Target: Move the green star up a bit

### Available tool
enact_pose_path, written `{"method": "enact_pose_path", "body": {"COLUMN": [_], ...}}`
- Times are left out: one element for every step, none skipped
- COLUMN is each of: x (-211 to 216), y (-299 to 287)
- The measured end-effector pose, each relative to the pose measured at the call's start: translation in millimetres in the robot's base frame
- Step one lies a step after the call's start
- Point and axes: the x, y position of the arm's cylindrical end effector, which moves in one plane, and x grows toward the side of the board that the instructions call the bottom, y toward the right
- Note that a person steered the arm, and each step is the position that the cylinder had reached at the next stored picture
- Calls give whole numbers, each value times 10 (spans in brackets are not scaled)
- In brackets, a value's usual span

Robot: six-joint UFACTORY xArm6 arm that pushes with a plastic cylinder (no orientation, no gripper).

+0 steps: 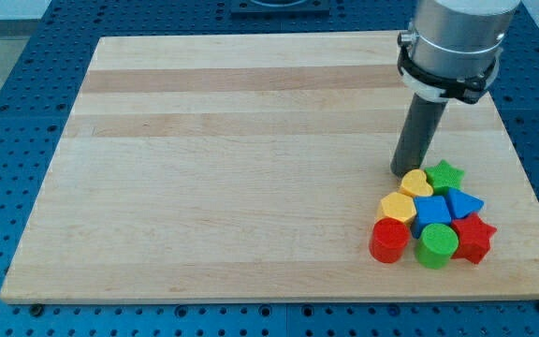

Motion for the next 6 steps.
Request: {"method": "enact_pose_path", "body": {"x": [-38,-322,-271,77,529,649], "y": [13,373,1018,1378,1329,1038]}}
